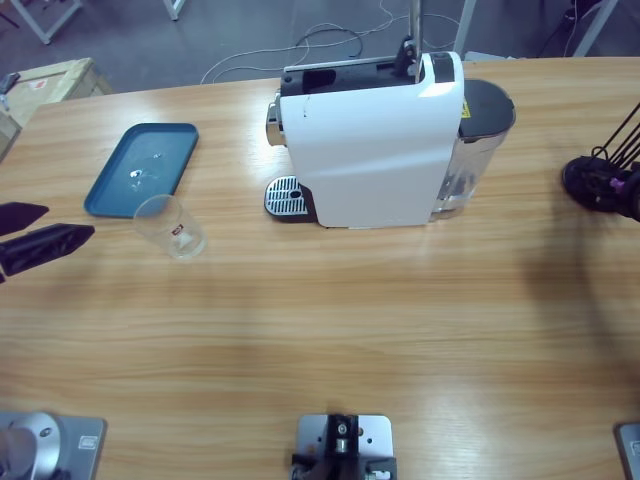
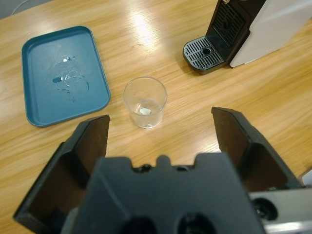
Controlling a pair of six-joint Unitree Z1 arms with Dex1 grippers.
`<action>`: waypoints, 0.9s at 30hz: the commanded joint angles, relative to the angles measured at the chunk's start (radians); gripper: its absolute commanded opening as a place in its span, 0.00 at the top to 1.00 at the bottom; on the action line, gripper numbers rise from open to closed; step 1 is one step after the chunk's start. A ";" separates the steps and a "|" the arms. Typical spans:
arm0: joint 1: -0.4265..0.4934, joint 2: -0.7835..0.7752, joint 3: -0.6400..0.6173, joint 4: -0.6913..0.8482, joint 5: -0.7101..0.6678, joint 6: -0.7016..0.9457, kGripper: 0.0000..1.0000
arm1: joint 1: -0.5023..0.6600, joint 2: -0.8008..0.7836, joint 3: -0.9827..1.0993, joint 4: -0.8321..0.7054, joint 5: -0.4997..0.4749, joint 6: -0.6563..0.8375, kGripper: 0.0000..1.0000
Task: Pour coffee
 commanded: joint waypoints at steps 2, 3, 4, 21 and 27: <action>-0.013 0.022 0.027 -0.007 0.008 0.012 0.11 | -0.023 -0.008 0.020 0.015 0.003 0.002 0.46; -0.013 0.022 0.027 -0.008 0.008 0.012 0.11 | -0.023 -0.019 0.020 0.024 0.002 0.008 0.46; -0.013 0.023 0.027 -0.007 0.008 0.012 0.11 | -0.023 -0.034 0.020 0.036 0.002 0.010 0.46; -0.012 0.027 0.025 -0.006 0.008 0.012 0.11 | -0.028 -0.036 0.017 0.062 0.002 0.021 0.58; -0.013 0.038 0.022 -0.005 0.008 0.012 0.11 | -0.028 -0.003 0.023 0.028 0.007 0.005 0.82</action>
